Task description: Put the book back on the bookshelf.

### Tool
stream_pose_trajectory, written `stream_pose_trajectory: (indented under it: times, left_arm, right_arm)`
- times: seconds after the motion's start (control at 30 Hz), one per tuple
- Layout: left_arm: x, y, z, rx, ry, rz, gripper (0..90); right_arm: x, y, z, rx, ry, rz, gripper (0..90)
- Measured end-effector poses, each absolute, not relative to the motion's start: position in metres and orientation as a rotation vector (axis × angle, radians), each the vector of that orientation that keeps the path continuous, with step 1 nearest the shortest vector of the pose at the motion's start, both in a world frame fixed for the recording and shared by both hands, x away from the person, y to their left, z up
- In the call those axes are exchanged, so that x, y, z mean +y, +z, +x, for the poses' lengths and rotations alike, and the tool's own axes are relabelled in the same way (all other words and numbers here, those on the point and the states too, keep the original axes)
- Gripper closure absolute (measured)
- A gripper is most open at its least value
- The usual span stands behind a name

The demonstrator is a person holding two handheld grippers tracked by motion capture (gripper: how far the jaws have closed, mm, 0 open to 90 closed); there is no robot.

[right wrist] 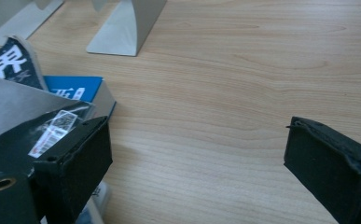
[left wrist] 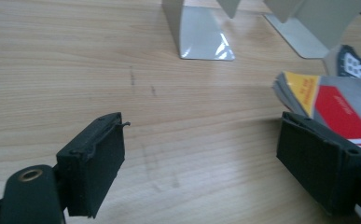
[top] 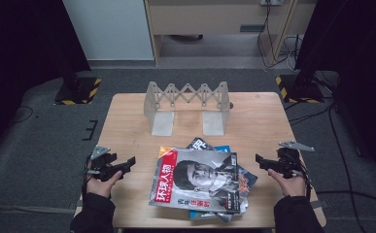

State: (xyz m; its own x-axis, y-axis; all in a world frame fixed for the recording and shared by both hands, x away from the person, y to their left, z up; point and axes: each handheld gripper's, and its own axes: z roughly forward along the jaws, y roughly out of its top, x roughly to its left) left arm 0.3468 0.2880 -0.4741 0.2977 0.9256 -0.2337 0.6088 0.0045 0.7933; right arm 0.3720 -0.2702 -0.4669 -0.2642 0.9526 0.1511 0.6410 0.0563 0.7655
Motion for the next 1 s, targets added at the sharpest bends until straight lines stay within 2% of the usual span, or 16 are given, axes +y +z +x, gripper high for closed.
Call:
stream_pose_trajectory:
  times: [0.47, 1.0]
  left_arm:
    - [0.262, -0.472, 0.315, 1.298, 0.326, 1.740, 19.7]
    - [0.236, -0.477, 0.300, 1.239, 0.209, 1.839, 22.8]
  right_arm:
    - [-0.245, -0.462, 0.357, 2.020, 1.111, 1.527, 8.2]
    - [-0.212, -0.468, 0.340, 2.114, 1.161, 1.463, 8.7]
